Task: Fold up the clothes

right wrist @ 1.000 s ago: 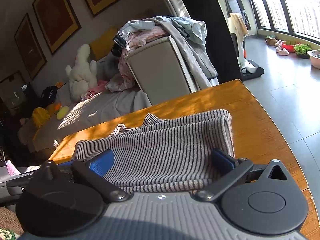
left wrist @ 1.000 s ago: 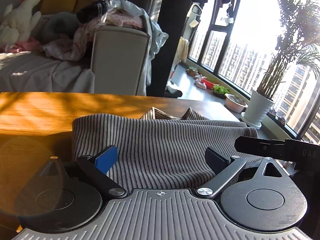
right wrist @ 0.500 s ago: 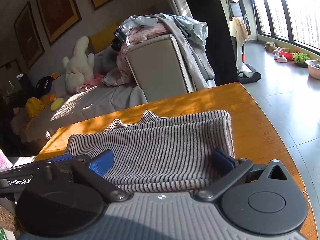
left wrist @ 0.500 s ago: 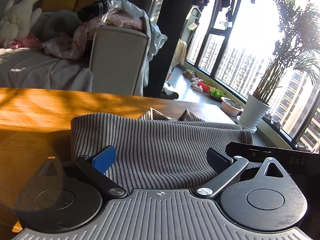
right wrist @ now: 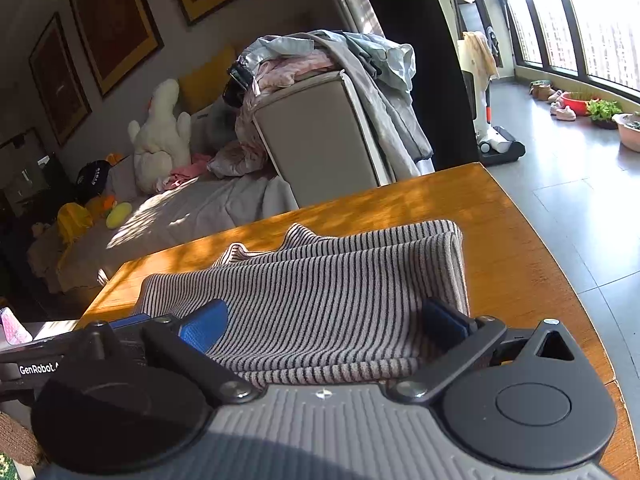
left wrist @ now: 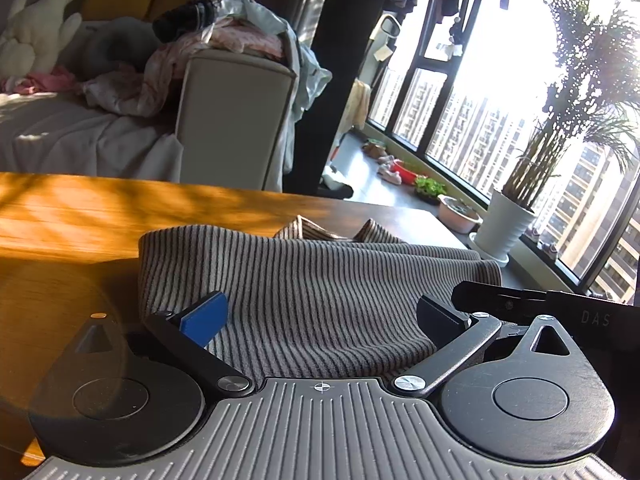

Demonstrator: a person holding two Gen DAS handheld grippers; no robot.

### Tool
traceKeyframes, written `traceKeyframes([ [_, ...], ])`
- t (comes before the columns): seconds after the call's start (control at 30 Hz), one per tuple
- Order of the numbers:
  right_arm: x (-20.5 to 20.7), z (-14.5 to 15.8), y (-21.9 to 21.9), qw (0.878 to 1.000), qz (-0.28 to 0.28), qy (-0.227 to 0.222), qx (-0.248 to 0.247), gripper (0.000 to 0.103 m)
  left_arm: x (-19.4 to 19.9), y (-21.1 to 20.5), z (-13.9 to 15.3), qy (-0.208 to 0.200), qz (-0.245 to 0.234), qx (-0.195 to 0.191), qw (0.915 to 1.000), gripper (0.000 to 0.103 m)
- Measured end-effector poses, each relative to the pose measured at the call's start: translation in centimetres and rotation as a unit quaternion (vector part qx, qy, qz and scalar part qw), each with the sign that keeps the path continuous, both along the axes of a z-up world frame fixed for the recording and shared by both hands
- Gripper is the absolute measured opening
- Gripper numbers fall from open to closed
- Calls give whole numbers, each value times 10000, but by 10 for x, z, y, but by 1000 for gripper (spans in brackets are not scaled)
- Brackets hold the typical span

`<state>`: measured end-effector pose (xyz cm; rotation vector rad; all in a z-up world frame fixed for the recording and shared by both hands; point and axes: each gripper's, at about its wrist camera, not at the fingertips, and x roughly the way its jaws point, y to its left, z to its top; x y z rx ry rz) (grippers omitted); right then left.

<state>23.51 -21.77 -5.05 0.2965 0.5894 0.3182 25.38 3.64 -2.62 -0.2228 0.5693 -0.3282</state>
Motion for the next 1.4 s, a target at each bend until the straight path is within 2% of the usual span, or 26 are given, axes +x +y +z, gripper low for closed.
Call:
traceKeyframes([
  [0.27, 1, 0, 0, 10000, 10, 7, 46, 103, 0, 1, 0, 1, -5, -23, 10000, 103],
  [0.87, 3, 2, 7, 9997, 30, 57, -256, 103, 0, 1, 0, 4, -1, -71, 10000, 103],
  [0.93, 5, 3, 12, 9989, 52, 103, -450, 103, 0, 2, 0, 4, -2, -71, 10000, 103],
  [1.03, 8, 5, 29, 9937, 140, 198, -1098, 103, -1, 2, 0, 5, 4, -100, 10000, 103],
  [1.1, 8, 13, 39, 9885, 233, 53, -1496, 103, -2, 3, 0, 7, 16, -124, 9999, 103],
  [1.17, 7, 25, 49, 9821, 313, -237, -1842, 99, -2, 4, 0, 8, 25, -147, 9999, 103],
  [1.23, 14, 42, 59, 9778, 348, -552, -1992, 88, -2, 2, 0, 11, 29, -121, 9999, 103],
  [1.3, 36, 43, 67, 9786, 434, -383, -1974, 80, -2, 1, 0, 12, 33, -84, 10000, 103],
  [1.37, 62, 40, 76, 9800, 531, -97, -1918, 63, -2, 1, 0, 14, 32, -101, 9999, 103],
  [1.4, 75, 38, 80, 9803, 579, 47, -1889, 49, -2, 2, 0, 14, 31, -114, 9999, 103],
])
